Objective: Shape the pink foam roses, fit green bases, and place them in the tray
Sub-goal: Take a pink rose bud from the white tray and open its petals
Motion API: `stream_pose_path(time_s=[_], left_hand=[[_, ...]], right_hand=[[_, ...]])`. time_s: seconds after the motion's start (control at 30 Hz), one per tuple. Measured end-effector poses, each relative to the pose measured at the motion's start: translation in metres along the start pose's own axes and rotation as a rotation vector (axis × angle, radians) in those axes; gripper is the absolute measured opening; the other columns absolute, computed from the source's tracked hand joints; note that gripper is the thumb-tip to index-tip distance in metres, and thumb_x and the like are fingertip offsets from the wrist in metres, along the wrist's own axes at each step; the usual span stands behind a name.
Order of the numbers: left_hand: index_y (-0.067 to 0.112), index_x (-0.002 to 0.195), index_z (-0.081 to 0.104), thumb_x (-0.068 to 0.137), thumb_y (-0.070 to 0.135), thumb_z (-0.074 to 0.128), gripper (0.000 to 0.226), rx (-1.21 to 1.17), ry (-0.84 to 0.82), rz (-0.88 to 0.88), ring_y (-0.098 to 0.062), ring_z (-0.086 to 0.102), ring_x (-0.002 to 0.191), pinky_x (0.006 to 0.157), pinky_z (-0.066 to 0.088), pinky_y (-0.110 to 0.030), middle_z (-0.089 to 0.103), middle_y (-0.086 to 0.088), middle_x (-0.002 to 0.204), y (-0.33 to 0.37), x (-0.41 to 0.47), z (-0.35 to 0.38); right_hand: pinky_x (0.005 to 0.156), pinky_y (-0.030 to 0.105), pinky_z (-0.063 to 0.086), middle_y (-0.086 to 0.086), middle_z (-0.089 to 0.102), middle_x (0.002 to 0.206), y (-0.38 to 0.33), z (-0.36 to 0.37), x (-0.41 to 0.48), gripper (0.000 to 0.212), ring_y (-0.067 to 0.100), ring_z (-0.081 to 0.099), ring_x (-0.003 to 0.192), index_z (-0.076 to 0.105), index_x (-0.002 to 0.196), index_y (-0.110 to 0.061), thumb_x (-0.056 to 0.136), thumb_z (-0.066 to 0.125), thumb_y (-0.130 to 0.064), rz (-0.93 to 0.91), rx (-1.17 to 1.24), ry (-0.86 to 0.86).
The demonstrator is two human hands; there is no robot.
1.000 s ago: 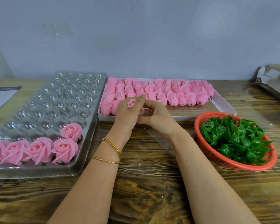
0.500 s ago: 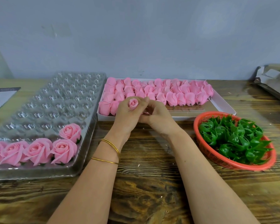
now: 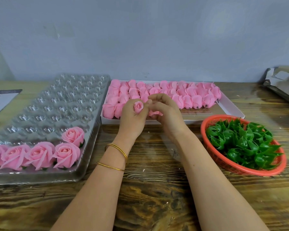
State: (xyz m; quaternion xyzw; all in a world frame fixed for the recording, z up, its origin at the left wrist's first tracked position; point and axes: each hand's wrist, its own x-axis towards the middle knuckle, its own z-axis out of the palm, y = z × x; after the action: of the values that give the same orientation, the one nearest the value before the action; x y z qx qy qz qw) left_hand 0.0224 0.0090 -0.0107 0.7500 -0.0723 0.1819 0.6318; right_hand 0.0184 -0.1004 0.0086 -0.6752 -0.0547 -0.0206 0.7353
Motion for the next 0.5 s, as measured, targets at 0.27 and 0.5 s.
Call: stream_pose_path(time_s=[0.27,0.5], left_hand=[[0.022,0.085,0.068,0.096,0.025,0.061,0.014,0.076,-0.095,0.023,-0.015,0.066,0.078,0.072,0.056,-0.035,0.069,0.004,0.077,-0.0005,-0.0033,0.0019],[0.027,0.080,0.067,0.095,0.029,0.063,0.016,0.075,-0.101,0.026,0.003,0.062,0.067,0.062,0.048,-0.015,0.065,0.017,0.066,-0.0052,-0.0028,0.0021]], right_hand=[[0.061,0.012,0.050,0.002,0.064,0.100,0.0009,0.0007,-0.0032,0.030,0.004,0.061,0.084,0.062,0.111,-0.008,0.085,0.074,-0.017,-0.054,-0.119,0.038],[0.057,0.015,0.050,0.004,0.064,0.092,-0.0002,0.0008,-0.0028,0.027,0.001,0.061,0.071,0.062,0.107,-0.008,0.084,0.074,-0.013,-0.048,-0.127,0.007]])
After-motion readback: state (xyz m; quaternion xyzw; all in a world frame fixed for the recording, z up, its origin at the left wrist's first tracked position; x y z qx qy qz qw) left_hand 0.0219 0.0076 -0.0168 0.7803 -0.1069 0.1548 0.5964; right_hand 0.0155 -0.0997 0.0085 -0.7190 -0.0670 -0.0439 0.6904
